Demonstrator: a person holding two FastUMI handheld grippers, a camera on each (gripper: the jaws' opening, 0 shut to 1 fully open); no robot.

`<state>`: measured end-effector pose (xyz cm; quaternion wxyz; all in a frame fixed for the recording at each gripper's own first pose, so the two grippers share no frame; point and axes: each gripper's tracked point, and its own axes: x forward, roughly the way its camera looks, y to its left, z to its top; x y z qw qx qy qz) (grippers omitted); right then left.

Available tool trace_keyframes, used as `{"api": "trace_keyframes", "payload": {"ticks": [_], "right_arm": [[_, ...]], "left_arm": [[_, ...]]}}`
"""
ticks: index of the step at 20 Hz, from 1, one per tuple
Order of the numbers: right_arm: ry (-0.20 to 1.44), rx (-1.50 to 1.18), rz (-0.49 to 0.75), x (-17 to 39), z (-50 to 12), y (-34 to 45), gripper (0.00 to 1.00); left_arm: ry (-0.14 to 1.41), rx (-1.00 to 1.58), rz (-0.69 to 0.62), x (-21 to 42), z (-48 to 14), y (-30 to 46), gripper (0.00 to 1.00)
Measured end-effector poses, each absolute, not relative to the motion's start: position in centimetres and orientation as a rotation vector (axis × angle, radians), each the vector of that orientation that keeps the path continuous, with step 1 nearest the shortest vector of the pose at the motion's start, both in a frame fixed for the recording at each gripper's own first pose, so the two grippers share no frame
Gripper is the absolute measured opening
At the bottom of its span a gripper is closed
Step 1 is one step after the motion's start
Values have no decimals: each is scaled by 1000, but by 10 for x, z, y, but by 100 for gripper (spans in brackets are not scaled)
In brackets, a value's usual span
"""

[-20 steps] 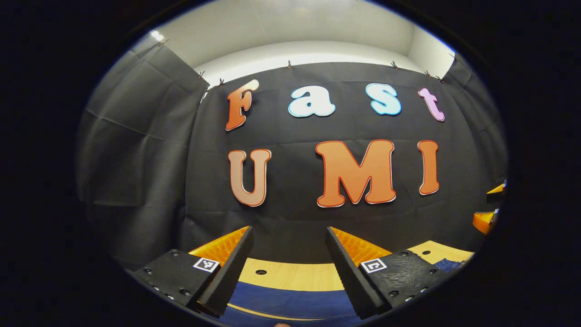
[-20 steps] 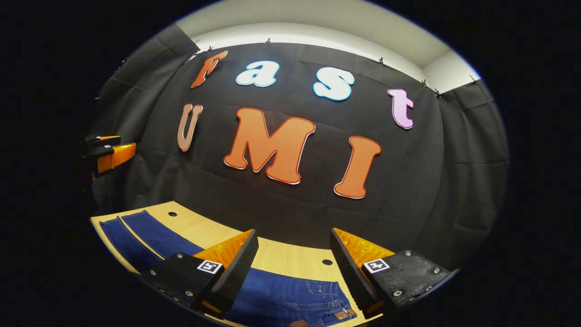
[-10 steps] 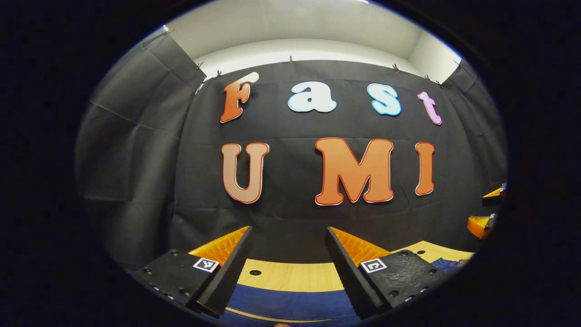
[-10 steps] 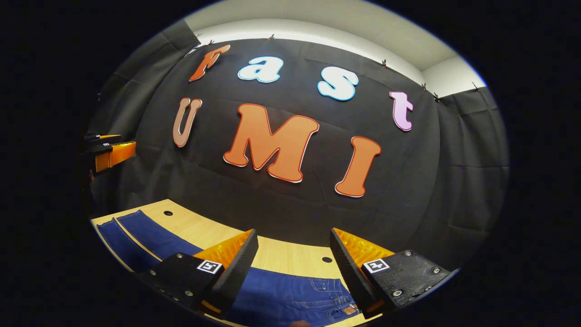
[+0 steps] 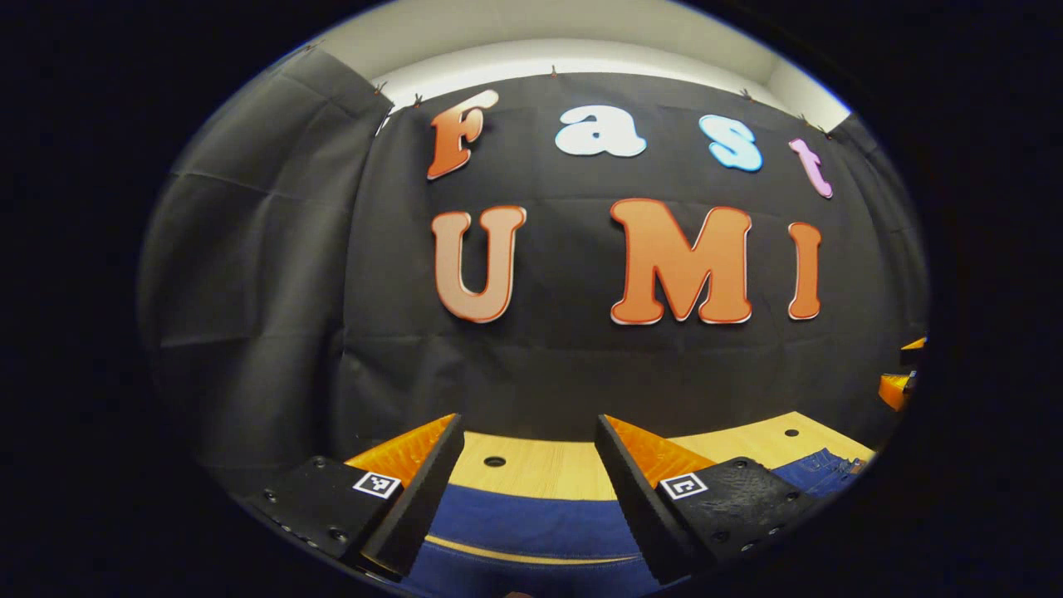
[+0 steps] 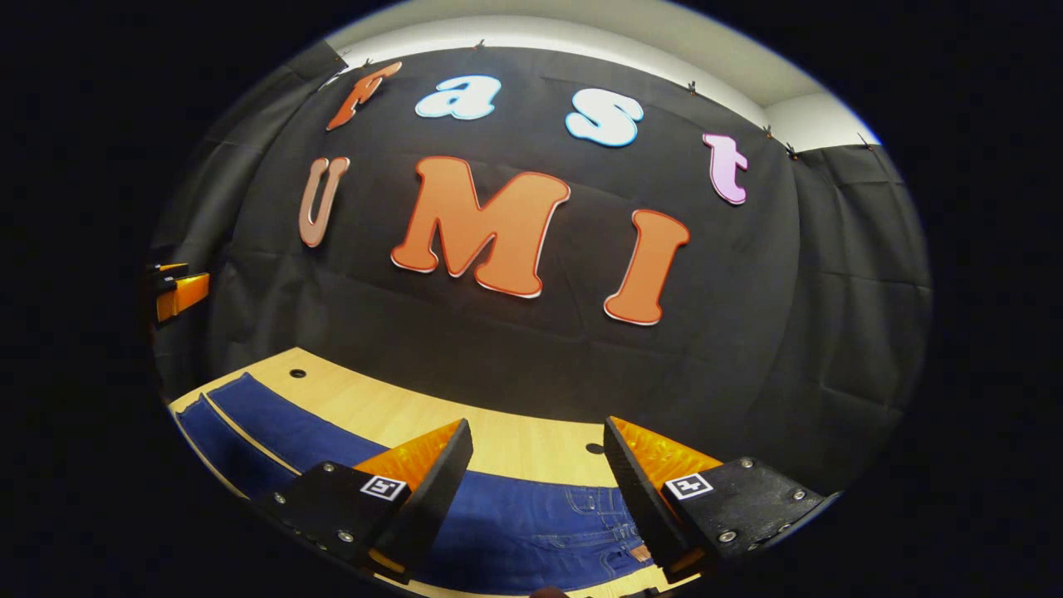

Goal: Grasp the waist and the cuffs of the jeans and fold them to make the two legs overlap; first hold the waist and fold one-third of the jeans toward the cuffs, then hold the cuffs and fold the remaining one-third in the same direction to finish folding.

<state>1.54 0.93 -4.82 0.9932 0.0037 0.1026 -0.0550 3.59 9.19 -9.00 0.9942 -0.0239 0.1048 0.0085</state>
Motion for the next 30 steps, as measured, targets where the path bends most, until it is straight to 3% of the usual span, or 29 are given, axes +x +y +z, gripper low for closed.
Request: {"api": "trace_keyframes", "payload": {"ticks": [6, 9, 15, 22, 30], "right_arm": [[430, 276, -97, 11, -116, -8, 98], [557, 425, -105, -1, -157, -20, 94], [761, 654, -110, -24, -222, -34, 98], [891, 911, -171, -41, -276, -38, 98], [965, 1098, -215, -52, -310, -47, 97]], "left_arm": [[399, -152, 89, 22, -151, 136, 98], [494, -276, 130, 9, -186, 161, 98], [673, -523, 248, -21, -262, 208, 98], [840, -795, 403, -78, -336, 256, 98], [906, -1039, 527, -136, -384, 303, 98]]}}
